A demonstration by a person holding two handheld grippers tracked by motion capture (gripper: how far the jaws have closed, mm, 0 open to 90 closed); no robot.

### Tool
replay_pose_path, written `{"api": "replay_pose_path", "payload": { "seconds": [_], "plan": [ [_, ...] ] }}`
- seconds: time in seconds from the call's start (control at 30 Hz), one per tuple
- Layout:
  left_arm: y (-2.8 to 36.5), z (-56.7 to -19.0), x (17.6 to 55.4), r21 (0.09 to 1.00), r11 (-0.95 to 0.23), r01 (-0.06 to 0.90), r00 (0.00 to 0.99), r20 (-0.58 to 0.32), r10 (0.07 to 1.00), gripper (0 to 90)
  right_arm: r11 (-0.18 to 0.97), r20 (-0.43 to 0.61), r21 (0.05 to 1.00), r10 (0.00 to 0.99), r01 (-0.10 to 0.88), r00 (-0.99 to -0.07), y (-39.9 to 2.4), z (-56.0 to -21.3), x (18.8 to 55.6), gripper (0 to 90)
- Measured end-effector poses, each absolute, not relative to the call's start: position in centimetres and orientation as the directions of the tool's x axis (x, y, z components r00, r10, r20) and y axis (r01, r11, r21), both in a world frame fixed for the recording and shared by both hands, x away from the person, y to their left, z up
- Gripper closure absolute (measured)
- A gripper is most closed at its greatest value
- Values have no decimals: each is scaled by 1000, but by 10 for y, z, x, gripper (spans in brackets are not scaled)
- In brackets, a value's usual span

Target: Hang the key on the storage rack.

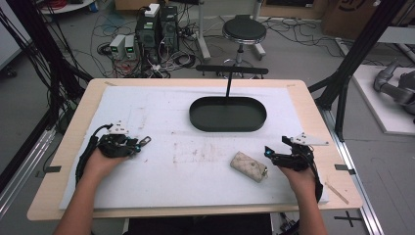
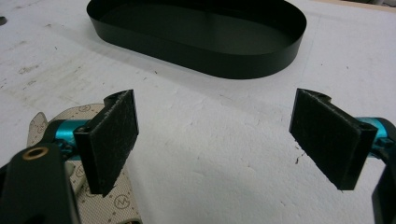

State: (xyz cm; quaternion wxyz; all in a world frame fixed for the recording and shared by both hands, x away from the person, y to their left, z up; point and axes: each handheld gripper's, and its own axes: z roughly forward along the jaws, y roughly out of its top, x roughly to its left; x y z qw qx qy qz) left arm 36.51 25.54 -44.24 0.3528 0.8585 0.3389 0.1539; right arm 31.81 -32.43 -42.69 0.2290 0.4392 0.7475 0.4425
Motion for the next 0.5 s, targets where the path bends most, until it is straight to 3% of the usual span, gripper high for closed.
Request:
{"api": "replay_pose_path", "payload": {
  "seconds": [0.13, 0.5],
  "plan": [
    [252, -442, 362, 711, -531, 461, 724, 45, 689, 806, 221, 49, 862, 859, 456, -509, -324, -427, 318, 160],
    [257, -428, 353, 784, -475, 400, 712, 60, 700, 871, 223, 50, 860, 857, 458, -512, -322, -428, 318, 160]
  ]
}}
